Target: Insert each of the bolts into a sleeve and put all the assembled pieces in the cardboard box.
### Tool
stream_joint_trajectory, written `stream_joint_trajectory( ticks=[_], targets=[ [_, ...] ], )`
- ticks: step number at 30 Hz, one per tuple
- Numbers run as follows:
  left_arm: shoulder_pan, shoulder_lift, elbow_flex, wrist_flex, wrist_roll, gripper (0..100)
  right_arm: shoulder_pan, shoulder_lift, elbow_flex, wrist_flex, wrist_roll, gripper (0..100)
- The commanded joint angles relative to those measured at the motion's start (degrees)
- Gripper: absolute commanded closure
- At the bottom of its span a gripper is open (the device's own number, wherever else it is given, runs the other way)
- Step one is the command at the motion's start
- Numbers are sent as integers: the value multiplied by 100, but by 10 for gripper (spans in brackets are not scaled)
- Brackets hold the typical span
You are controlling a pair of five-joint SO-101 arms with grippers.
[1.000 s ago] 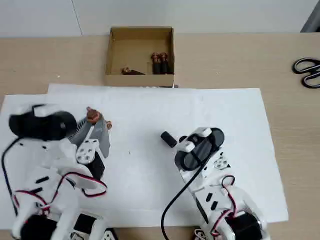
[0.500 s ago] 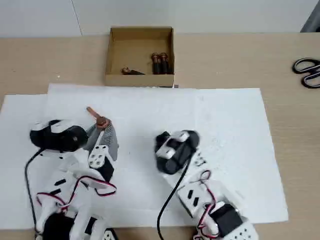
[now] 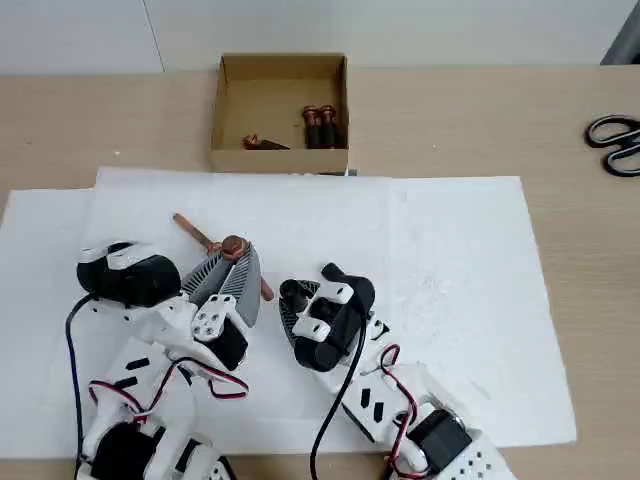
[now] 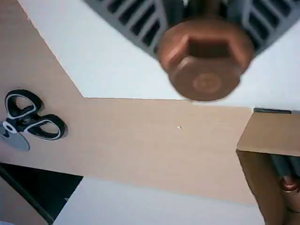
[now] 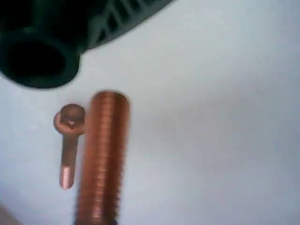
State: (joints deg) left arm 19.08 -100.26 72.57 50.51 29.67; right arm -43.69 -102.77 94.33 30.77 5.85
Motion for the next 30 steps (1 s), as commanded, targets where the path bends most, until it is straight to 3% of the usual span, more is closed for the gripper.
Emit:
stream_joint_trajectory(
  ticks=[1,30],
  targets=[
    [44,-53,-31,-176,35,994,-31,-31,-70,-119,-18,995],
    [53,-44,-48,-185,273,994,-382,-31,-97,-163,-9,995]
  ],
)
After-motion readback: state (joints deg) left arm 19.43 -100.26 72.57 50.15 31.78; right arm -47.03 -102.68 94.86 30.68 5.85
